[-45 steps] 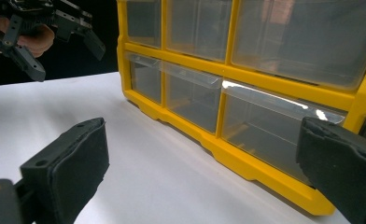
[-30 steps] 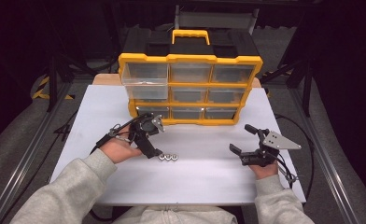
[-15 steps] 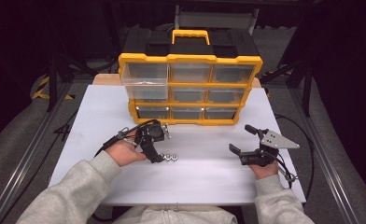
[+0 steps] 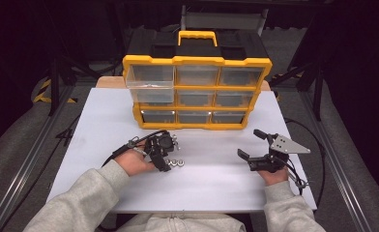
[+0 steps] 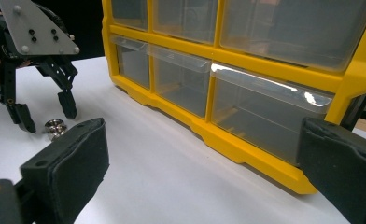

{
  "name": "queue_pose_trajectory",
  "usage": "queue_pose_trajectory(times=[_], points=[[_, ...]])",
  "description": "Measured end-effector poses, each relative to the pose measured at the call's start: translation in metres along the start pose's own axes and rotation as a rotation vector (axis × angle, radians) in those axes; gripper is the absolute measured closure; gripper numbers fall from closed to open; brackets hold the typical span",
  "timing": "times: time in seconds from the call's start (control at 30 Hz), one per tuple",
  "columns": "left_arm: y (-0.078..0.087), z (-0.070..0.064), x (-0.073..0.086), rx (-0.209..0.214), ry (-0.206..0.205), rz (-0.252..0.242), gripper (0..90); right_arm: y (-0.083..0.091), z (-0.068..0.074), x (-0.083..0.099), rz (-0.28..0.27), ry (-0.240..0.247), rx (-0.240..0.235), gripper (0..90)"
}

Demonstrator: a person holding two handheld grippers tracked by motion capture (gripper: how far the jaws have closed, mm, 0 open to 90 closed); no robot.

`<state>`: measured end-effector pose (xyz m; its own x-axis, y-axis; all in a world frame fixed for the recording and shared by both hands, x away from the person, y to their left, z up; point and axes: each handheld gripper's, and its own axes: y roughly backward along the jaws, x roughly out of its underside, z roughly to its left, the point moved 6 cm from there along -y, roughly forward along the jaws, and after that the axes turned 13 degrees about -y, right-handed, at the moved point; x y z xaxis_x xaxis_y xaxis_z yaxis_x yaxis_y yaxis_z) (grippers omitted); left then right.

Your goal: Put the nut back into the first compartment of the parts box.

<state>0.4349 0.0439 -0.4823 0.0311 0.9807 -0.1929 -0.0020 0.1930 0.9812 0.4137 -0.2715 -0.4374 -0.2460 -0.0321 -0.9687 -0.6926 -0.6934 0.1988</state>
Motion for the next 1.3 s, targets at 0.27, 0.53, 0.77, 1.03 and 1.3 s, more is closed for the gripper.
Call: queue_pose_trajectory(times=[0.27, 0.53, 0.77, 1.03, 1.3], points=[[0.001, -0.003, -0.001, -0.015, -0.02, 0.004, 69.1, 0.0, 0.0, 0.0, -0.001, -0.001, 0.0, 3.3], [0.015, -0.008, 0.0, 0.001, -0.015, -0.008, 69.4, 0.001, 0.001, -0.001, -0.008, 0.001, -0.006, 3.5], [0.06, -0.008, 0.0, 0.019, -0.001, -0.039, 69.2, 0.001, 0.002, -0.001, -0.008, 0.002, -0.013, 3.7], [0.109, -0.009, -0.005, -0.003, -0.024, -0.008, 69.3, 0.001, 0.002, -0.001, -0.009, -0.002, -0.015, 3.7], [0.158, -0.013, -0.012, -0.017, -0.03, -0.034, 69.3, 0.002, 0.002, -0.001, -0.007, -0.003, -0.014, 3.8]])
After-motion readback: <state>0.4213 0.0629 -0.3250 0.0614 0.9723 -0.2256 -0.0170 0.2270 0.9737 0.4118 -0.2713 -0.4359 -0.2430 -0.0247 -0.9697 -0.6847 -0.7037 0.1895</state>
